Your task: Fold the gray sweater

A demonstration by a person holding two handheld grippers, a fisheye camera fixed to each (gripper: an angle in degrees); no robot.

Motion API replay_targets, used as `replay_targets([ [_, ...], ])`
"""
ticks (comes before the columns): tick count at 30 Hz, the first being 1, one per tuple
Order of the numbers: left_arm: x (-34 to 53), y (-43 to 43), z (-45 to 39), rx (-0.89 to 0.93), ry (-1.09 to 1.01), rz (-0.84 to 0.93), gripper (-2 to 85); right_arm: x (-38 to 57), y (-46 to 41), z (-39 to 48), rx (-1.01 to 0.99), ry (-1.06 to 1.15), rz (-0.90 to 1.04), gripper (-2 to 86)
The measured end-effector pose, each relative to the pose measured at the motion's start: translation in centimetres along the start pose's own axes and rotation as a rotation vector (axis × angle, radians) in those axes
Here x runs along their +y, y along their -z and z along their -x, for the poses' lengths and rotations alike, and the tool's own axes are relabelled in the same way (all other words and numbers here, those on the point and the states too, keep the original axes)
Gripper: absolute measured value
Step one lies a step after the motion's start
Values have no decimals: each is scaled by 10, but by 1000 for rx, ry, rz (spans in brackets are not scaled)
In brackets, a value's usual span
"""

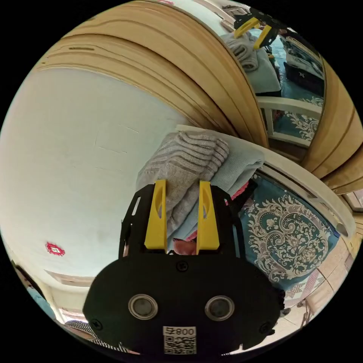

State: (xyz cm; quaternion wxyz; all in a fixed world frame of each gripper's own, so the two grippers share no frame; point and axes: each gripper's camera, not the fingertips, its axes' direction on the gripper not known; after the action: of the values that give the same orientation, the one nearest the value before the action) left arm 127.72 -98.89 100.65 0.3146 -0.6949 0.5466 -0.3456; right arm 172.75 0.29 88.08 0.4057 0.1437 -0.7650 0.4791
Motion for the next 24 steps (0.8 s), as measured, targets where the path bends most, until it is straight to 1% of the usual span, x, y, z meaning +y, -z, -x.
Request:
replay_targets([
  [2, 1, -5, -8, -4, 3, 6, 54, 1, 6, 2, -63, -7, -23, 99],
  [6, 3, -14, -24, -12, 11, 8, 50, 8, 18, 22, -47, 62, -27, 69],
  [9, 3, -17, -37, -8, 13, -11, 49, 28, 32, 55, -47, 179, -63, 59],
  [11, 2, -15, -46, -11, 5, -42, 48, 52, 43, 94, -54, 305, -96, 54],
  [14, 0, -10, -62, -19, -9, -99, 48, 88, 45, 150, -15, 475, -90, 51],
  [17, -1, -3, -77, -14, -15, -160, 51, 122, 43, 187, -22, 597, -71, 46],
  [19, -7, -2, -89, -2, -34, -194, 57, 139, 41, 201, -26, 637, -58, 44],
  [23, -37, -18, -116, -9, -105, -180, 82, 169, 45, 210, -6, 654, -53, 42],
  [24, -54, -27, -129, -6, -149, -166, 94, 173, 46, 210, -3, 651, -55, 41],
])
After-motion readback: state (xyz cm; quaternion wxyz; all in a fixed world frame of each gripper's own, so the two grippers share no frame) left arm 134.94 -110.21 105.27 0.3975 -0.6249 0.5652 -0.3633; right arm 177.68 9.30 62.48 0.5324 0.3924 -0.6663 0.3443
